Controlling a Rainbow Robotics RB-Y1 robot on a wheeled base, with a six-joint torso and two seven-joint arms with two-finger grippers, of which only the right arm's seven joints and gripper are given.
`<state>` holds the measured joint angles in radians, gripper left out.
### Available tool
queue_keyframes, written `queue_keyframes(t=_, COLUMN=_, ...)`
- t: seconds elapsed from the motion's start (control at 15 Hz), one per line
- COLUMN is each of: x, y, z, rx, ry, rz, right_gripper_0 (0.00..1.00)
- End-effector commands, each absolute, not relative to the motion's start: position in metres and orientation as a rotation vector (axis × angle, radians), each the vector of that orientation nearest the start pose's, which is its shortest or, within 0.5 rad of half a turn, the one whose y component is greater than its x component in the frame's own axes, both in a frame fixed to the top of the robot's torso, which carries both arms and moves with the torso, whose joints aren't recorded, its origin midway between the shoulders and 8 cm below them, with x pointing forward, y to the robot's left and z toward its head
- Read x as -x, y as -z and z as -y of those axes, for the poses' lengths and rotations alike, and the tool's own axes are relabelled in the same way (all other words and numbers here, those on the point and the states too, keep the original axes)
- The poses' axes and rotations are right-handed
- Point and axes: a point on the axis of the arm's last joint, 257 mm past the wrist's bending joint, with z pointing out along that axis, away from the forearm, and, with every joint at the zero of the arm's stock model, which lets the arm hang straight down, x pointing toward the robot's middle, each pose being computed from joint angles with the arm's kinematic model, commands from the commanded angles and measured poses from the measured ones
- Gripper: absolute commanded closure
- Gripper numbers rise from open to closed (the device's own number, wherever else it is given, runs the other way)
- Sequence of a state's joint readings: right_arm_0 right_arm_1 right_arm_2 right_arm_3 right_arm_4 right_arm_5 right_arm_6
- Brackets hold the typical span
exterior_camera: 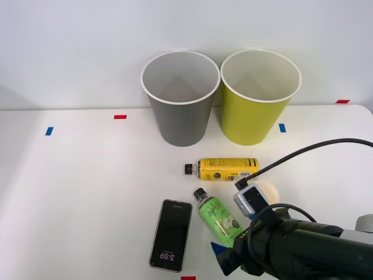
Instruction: Put cans in the gray bin, plastic bottles in the light green bin
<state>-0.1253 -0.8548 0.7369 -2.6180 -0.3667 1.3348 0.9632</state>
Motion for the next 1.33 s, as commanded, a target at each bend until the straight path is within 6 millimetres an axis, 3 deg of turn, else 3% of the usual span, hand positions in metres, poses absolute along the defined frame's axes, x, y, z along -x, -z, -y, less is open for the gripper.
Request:
queue_keyframes(t=0.07, x=-0.29, y=0.217, z=0.053, rx=0.774, ry=-0.376, rz=-2.281, right_gripper_0=0.0)
queue_keyframes(t=0.53, x=-0.303, y=0.228, z=0.081, rx=0.745, ry=-0.177, rz=-2.382, right_gripper_0=0.0)
queue_keyframes(t=1.0, x=-0.326, y=0.241, z=0.067, rx=0.7, ry=-0.167, rz=-2.424, right_gripper_0=0.0)
queue_keyframes(t=1.33, x=-0.328, y=0.247, z=0.067, rx=0.719, ry=-0.138, rz=-2.43, right_gripper_0=0.0)
